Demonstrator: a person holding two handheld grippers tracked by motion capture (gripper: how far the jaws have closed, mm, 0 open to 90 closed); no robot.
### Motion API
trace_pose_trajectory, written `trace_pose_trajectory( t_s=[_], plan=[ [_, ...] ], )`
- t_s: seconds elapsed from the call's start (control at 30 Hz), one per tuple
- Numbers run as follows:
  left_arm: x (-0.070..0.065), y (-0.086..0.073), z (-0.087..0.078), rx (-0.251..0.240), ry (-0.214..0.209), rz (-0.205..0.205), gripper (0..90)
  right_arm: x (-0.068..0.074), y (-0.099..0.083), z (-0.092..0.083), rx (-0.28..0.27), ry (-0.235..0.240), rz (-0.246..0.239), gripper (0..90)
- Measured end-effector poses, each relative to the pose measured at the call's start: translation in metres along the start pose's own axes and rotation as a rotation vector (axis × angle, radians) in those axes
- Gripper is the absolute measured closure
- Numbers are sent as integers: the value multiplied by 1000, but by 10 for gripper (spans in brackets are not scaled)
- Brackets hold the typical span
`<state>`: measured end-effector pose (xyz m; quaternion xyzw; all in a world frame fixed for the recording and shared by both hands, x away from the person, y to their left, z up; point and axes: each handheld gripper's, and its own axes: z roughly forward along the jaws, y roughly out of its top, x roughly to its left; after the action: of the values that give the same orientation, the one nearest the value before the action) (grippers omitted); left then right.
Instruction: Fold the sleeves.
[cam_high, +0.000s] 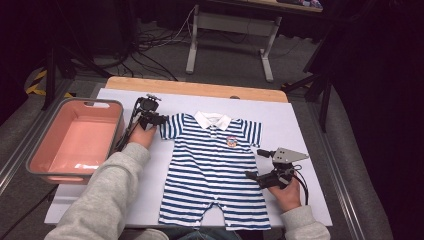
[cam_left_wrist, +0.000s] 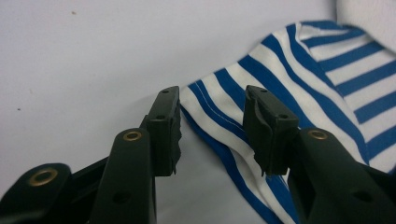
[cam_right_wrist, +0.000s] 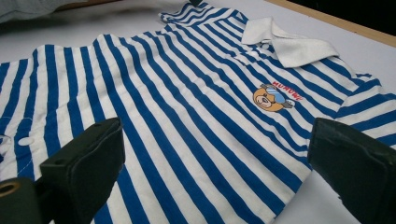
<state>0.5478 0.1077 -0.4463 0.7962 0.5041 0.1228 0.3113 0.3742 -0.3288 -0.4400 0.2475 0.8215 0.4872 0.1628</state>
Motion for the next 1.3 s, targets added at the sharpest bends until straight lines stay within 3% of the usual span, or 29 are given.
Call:
trace_pose_trajectory(
  t_s=[0.1,0.17,0.27,0.4,0.53,0.67,0.7,0.97,1.1,1.13,1.17,1.2,1.3],
  plan=[
    [-4,-2,2,22,10,31,666,0,0,0,0,-1,0,46],
    [-5,-1,2,23,-18,26,790,0,0,0,2,-2,-1,47],
    [-5,0,1,14,-26,27,863,0,0,0,1,0,1,47],
    [-3,3,-6,-41,-77,-21,867,0,0,0,0,0,2,47],
    [-11,7,-15,-78,-101,21,865,0,0,0,-2,5,5,47],
    [-20,12,-20,-96,-131,39,864,0,0,-1,-1,1,4,48],
    [-27,15,-23,-108,-159,49,863,0,0,-1,-1,1,4,48],
    [-51,22,-20,-106,-234,108,856,0,0,-1,-3,-1,2,48],
    [-62,22,-14,-93,-320,120,825,0,0,-1,-5,-1,3,48],
    [-65,22,-13,-96,-336,132,780,0,0,-2,-6,0,6,47],
    [-68,22,-17,-103,-322,165,755,0,0,-2,-6,1,6,48],
    [-68,22,-17,-103,-322,165,733,0,0,-2,-7,-1,4,48],
    [-66,19,-34,-131,-255,208,709,1,0,-2,-5,2,1,48]
  ],
)
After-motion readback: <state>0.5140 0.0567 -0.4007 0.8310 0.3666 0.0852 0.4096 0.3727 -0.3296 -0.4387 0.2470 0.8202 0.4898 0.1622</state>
